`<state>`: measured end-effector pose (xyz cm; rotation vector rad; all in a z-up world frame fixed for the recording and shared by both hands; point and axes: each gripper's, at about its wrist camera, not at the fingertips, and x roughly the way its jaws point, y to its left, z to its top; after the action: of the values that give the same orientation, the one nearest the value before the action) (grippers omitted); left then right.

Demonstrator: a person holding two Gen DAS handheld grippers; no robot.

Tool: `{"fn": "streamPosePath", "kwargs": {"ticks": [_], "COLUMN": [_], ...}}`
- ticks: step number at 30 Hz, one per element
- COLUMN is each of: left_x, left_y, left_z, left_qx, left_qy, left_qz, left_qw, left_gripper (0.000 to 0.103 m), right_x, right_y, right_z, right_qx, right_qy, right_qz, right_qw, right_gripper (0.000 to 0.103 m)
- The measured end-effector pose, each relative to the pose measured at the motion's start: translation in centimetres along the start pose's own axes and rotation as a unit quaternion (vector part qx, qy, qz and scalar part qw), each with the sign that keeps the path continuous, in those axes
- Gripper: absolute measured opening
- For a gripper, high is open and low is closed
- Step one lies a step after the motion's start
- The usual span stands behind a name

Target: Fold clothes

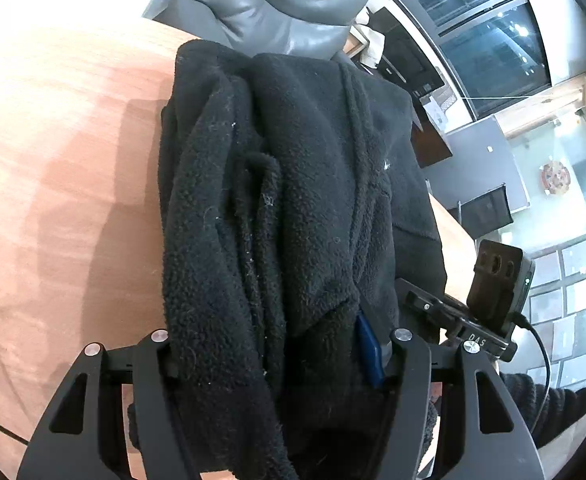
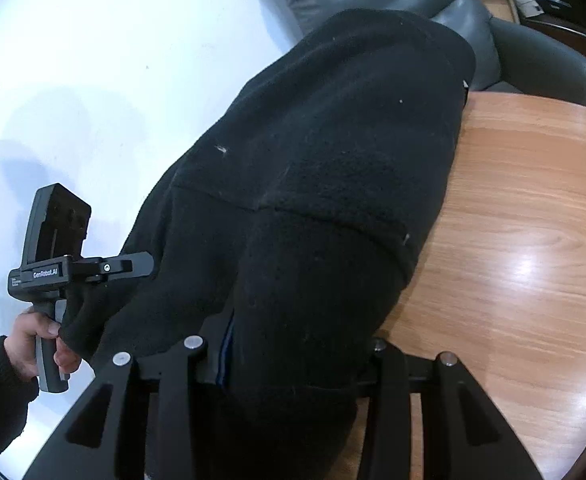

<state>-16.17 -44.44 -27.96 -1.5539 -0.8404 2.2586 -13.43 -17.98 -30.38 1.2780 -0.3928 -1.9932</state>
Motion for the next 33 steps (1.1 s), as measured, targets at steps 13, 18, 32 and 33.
{"fn": "streamPosePath", "kwargs": {"ticks": [13, 18, 32, 33], "left_x": [-6.0, -14.9, -21.0, -20.5], "left_y": [-8.1, -18.4, -39.1, -39.5], "left_z": [-3.0, -9.8, -24.5, -25.1], "left_qx": [0.045, 0.057, 0.024, 0.01], "left_qy": [-0.069, -0.176, -0.34, -0.34], "left_qz": [0.115, 0.213, 0.376, 0.38], "left_qw": [0.9899, 0.9594, 0.8619, 0.8601], "left_gripper": [0.081, 0.103, 0.103, 0.103], "right_x": [-3.6, -15.6, -38.3, -38.4], "right_y": [3.7, 8.4, 7.3, 7.6], "right_z": [-3.5, -5.8, 3.7, 3.4], "right_qx": [-0.053, -0.175, -0.28, -0.282], "right_qy": [0.06, 0.025, -0.064, -0.059], "right_qz": [-0.042, -0.082, -0.075, -0.079], "right_qw": [0.996, 0.981, 0.955, 0.954], "right_gripper": [0.056, 0.061, 0.096, 0.097]}}
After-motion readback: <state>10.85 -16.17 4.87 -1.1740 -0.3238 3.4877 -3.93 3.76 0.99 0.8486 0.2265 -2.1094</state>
